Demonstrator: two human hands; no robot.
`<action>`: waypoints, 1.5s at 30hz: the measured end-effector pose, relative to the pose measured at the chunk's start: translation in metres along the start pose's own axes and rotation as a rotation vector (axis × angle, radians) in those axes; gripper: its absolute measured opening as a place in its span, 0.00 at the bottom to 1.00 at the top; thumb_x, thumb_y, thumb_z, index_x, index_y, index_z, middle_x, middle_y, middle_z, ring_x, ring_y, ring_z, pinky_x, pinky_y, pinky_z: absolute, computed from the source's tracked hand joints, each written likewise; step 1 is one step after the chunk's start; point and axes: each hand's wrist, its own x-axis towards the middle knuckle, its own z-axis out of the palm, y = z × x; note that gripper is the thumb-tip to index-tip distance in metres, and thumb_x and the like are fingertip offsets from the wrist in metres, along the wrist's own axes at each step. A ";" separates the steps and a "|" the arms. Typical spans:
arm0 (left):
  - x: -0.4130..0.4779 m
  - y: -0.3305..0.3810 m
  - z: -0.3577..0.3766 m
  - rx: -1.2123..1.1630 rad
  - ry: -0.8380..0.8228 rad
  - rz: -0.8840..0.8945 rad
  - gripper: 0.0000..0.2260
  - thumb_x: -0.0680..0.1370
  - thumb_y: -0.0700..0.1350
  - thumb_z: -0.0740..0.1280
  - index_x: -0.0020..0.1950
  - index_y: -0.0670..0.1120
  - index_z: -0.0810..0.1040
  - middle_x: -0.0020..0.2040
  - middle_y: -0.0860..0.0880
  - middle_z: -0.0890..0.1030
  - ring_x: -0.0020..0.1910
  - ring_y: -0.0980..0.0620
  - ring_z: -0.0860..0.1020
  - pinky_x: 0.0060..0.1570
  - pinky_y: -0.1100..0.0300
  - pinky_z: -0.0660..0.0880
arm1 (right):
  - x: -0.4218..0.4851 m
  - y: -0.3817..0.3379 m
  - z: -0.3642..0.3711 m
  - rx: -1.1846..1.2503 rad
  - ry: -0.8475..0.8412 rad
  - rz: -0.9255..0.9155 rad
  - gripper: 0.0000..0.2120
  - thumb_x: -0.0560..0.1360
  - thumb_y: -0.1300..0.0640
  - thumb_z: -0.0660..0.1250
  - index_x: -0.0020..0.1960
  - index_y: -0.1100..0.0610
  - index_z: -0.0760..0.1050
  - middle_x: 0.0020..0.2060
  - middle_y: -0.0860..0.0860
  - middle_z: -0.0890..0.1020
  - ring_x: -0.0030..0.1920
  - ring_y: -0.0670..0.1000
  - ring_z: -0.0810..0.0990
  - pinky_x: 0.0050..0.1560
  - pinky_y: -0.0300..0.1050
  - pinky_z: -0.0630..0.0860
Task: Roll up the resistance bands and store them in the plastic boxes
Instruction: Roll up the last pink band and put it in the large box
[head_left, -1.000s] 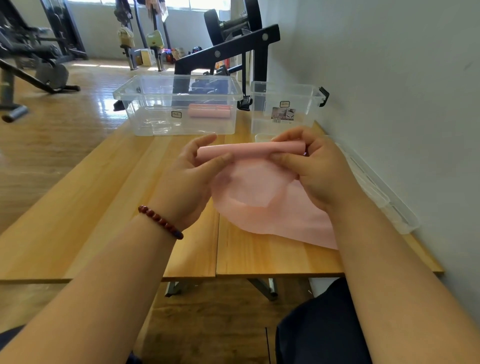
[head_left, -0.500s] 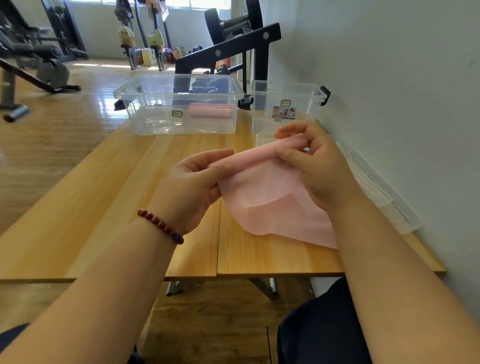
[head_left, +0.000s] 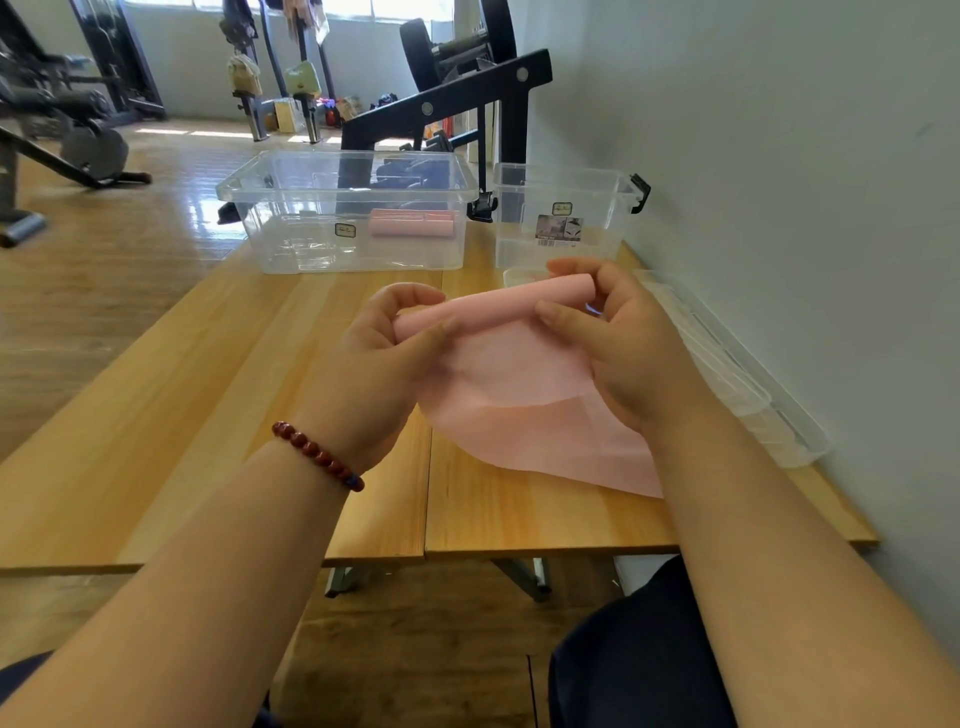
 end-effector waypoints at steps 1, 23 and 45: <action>0.001 0.000 0.000 0.007 0.005 0.008 0.07 0.78 0.40 0.67 0.52 0.52 0.74 0.50 0.48 0.77 0.44 0.52 0.78 0.40 0.57 0.78 | 0.000 -0.001 0.000 -0.013 0.006 -0.004 0.13 0.75 0.63 0.71 0.54 0.48 0.76 0.49 0.46 0.81 0.43 0.38 0.80 0.43 0.33 0.77; 0.032 0.101 0.043 0.048 -0.113 0.106 0.13 0.81 0.42 0.63 0.66 0.49 0.70 0.55 0.47 0.76 0.49 0.50 0.79 0.43 0.62 0.80 | 0.012 -0.100 -0.047 -0.005 0.205 -0.182 0.06 0.76 0.63 0.71 0.46 0.52 0.77 0.39 0.50 0.83 0.39 0.51 0.83 0.44 0.45 0.81; 0.038 0.133 0.116 -0.049 -0.155 0.144 0.21 0.81 0.41 0.63 0.74 0.46 0.67 0.64 0.47 0.76 0.57 0.54 0.79 0.52 0.64 0.78 | 0.002 -0.138 -0.105 -0.046 0.322 -0.234 0.11 0.77 0.63 0.69 0.54 0.50 0.77 0.55 0.50 0.83 0.56 0.51 0.82 0.56 0.45 0.80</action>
